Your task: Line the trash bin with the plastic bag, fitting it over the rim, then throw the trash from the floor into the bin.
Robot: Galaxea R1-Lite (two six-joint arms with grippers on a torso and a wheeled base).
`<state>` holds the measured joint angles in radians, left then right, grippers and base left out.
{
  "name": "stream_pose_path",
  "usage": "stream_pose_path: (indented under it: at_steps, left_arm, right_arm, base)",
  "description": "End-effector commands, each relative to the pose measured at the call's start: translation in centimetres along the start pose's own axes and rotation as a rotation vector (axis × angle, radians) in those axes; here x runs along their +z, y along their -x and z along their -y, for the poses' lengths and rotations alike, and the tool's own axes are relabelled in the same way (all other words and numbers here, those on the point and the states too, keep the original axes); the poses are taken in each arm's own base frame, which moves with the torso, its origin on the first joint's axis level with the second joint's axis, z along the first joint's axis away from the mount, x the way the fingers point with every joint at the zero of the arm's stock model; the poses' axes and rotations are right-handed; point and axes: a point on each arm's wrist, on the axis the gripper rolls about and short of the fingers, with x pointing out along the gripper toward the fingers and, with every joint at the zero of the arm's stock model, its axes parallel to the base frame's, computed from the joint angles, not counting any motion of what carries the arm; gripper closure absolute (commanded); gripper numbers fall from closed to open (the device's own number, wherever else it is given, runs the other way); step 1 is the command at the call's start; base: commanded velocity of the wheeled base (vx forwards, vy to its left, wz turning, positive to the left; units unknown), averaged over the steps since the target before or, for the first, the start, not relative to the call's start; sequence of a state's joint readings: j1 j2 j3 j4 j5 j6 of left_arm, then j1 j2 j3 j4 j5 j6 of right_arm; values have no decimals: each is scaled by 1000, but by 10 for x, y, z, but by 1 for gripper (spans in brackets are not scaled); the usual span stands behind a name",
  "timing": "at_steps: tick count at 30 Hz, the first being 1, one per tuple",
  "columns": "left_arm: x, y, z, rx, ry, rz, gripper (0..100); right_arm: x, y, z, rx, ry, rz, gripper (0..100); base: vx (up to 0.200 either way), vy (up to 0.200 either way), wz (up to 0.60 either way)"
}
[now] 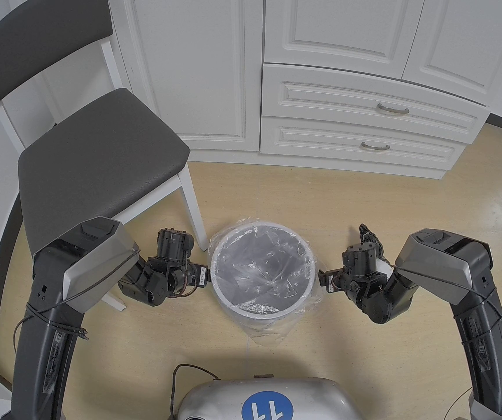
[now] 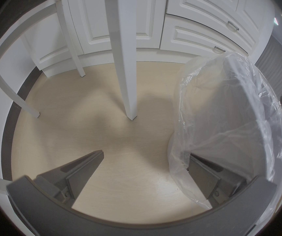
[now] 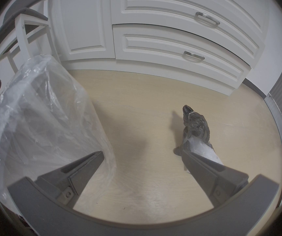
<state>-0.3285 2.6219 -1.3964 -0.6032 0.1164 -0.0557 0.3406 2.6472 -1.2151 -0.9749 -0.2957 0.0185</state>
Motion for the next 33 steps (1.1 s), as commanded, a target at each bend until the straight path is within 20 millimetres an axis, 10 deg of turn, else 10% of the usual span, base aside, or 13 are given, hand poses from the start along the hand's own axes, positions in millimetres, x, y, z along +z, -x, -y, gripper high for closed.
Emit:
stream_pose_path:
  at_steps: [1,14,26,33]
  left_arm:
    - [6,15,-3,-8,-8,0,0]
    - [6,87,-24,-108,-177,-4,0]
    - [-20,100,-21,-110,-237,56,0]
    - [-22,99,-20,-110,-236,76,0]
  right_arm:
    - [9,12,0,7,1,8,0]
    - [35,77,4,27,175,93,0]
    - [47,65,-2,7,165,184,0]
    - [32,15,-9,2,8,187,0]
  base:
    - [0,0,0]
    - [0,0,0]
    - [0,0,0]
    - [0,0,0]
